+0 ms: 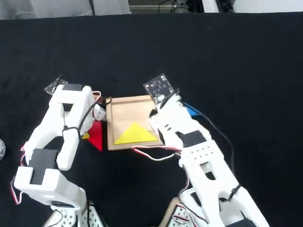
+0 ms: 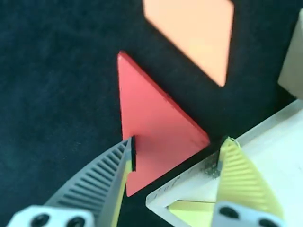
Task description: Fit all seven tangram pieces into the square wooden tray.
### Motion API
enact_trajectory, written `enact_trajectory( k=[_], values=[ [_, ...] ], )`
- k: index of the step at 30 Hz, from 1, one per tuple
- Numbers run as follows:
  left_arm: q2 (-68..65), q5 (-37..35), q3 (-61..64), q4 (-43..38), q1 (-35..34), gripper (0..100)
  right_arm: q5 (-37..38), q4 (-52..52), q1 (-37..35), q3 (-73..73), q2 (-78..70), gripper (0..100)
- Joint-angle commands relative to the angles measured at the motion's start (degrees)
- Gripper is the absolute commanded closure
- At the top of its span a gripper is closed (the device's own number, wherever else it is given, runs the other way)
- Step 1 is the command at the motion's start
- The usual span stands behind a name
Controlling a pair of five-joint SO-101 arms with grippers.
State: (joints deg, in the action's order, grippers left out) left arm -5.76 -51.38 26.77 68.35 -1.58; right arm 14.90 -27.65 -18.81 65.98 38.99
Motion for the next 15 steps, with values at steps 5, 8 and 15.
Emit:
enact_trajectory(
  k=[5, 8, 15],
  values=[
    [-1.67, -0.09, -1.19, -2.37, -9.27, 71, 0.0, 1.23, 0.44, -0.22, 0.04, 96.1],
    [-1.76, 0.0, -1.45, 0.44, -10.59, 71, 0.0, 1.23, 0.44, -0.22, 0.04, 96.1],
    [-2.11, -0.26, -7.78, 10.29, -0.31, 71, 0.0, 1.23, 0.44, -0.22, 0.04, 96.1]
  ],
)
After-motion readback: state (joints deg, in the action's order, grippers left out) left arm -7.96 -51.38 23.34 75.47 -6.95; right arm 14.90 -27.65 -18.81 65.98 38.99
